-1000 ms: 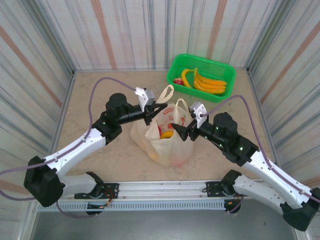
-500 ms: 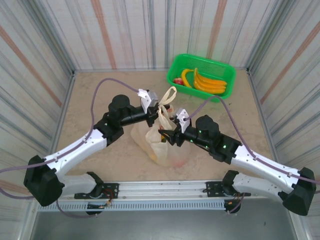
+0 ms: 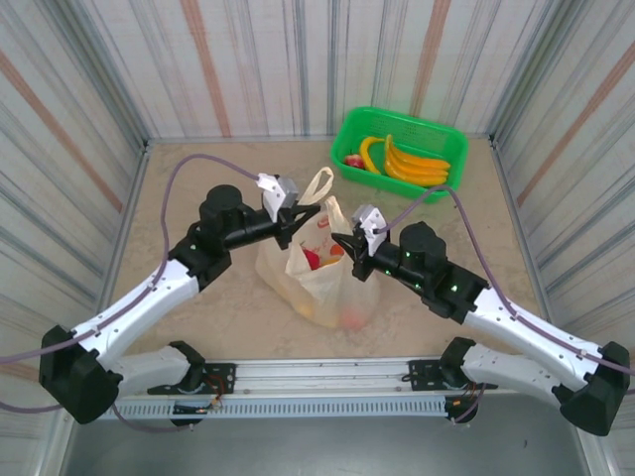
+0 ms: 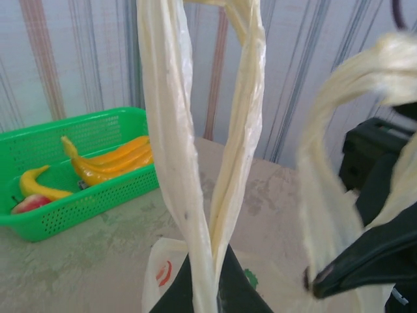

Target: Place the fake fruits into the plastic bag and tie a complex knot

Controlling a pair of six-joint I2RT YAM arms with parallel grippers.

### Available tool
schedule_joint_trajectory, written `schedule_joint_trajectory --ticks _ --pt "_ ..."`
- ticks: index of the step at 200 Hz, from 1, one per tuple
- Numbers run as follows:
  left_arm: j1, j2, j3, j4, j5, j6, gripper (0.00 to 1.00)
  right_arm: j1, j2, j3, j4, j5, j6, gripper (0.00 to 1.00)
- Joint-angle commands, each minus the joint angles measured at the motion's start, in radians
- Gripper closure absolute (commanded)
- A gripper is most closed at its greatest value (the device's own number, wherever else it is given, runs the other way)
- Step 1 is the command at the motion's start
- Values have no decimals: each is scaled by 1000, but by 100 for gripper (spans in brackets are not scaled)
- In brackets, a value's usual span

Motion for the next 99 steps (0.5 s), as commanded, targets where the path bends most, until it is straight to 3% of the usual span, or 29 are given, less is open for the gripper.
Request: schedule_joint_trajectory --ticks 1,50,99 --pt "35 6 90 -148 150 -38 100 -23 -21 71 -85 -28 -129 100" --pt "35 190 308 -436 506 -37 100 -73 42 135 -147 -155 -274 100" --pt "33 218 340 -504 564 -2 100 -115 79 158 -169 -181 -310 100"
